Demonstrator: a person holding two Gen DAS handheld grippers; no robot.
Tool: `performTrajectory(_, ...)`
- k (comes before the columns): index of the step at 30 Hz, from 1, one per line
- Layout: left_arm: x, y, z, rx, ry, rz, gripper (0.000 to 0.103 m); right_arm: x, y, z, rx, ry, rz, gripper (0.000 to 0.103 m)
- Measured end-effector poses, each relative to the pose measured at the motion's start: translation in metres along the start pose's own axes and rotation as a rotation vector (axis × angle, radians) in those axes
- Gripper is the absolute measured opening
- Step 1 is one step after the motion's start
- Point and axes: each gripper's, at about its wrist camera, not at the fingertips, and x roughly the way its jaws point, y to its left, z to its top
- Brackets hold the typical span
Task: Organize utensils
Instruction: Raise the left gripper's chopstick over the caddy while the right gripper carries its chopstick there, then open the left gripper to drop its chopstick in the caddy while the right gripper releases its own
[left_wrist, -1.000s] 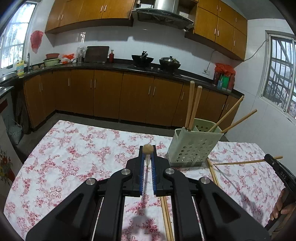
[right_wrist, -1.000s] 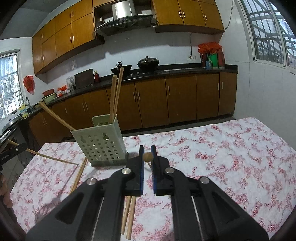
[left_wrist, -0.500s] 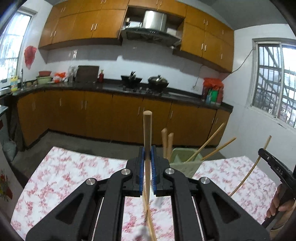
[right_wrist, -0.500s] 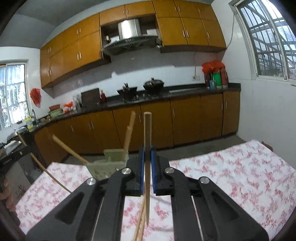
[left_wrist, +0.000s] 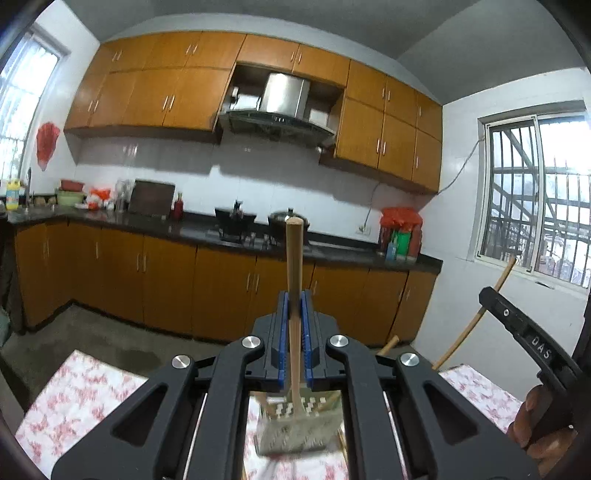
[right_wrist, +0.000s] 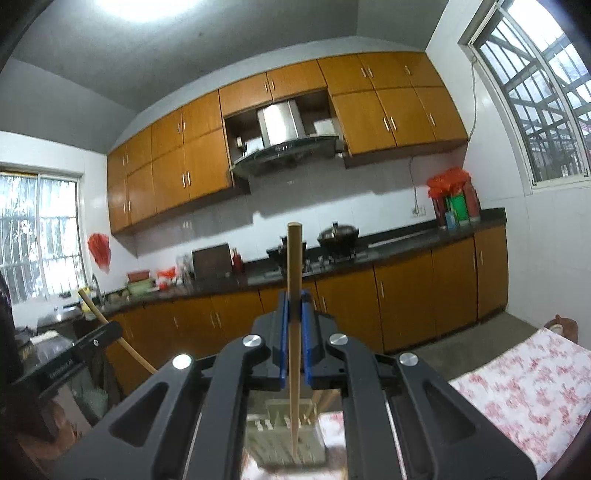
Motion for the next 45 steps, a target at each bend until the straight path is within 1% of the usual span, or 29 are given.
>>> performTrajectory(4,0.022,-0.003,-0.007,0.030,-0.018,0.022,0.007,0.022,0.002,0.001,0.004,-0.022,-0.013,0.008)
performTrajectory(8,0.032,0.002,-0.017,0.013,-0.010,0.019,0.007,0.045,0.005,-0.006,-0.002,-0.016,-0.018,0.008)
performTrajectory(12,0.040,0.007,-0.030,0.004,0.016,0.008,0.007,0.067,0.007,-0.022,-0.029,0.019,-0.032,0.008)
performTrajectory(15,0.042,0.011,-0.036,-0.006,0.032,0.000,0.007,0.080,0.001,-0.035,-0.017,0.066,-0.036,0.008)
performTrajectory(22,0.047,0.013,-0.041,-0.025,0.074,-0.010,0.007,0.086,0.000,-0.051,-0.019,0.123,-0.036,0.009)
performTrajectory(24,0.047,0.013,-0.042,-0.027,0.088,-0.012,0.008,0.085,0.000,-0.054,-0.014,0.134,-0.033,0.010)
performTrajectory(28,0.045,0.016,-0.040,-0.037,0.105,-0.011,0.008,0.079,0.000,-0.054,-0.017,0.140,-0.039,0.020)
performTrajectory(33,0.042,0.019,-0.037,-0.043,0.113,0.000,0.009,0.066,-0.004,-0.046,-0.016,0.129,-0.046,0.023)
performTrajectory(35,0.039,0.019,-0.034,-0.047,0.113,0.002,0.009,0.060,-0.004,-0.043,-0.018,0.125,-0.050,0.025)
performTrajectory(36,0.038,0.020,-0.033,-0.048,0.112,0.005,0.010,0.055,-0.005,-0.041,-0.020,0.122,-0.053,0.026)
performTrajectory(38,0.034,0.020,-0.032,-0.049,0.107,0.012,0.020,0.048,-0.007,-0.038,-0.021,0.121,-0.056,0.027)
performTrajectory(39,0.030,0.020,-0.030,-0.051,0.103,0.015,0.022,0.043,-0.008,-0.037,-0.022,0.121,-0.057,0.027)
performTrajectory(43,0.021,0.024,-0.029,-0.053,0.106,0.023,0.023,0.023,-0.013,-0.038,-0.032,0.136,-0.070,0.030)
performTrajectory(45,0.014,0.025,-0.030,-0.046,0.116,0.041,0.023,0.014,-0.018,-0.041,-0.035,0.150,-0.082,0.031)
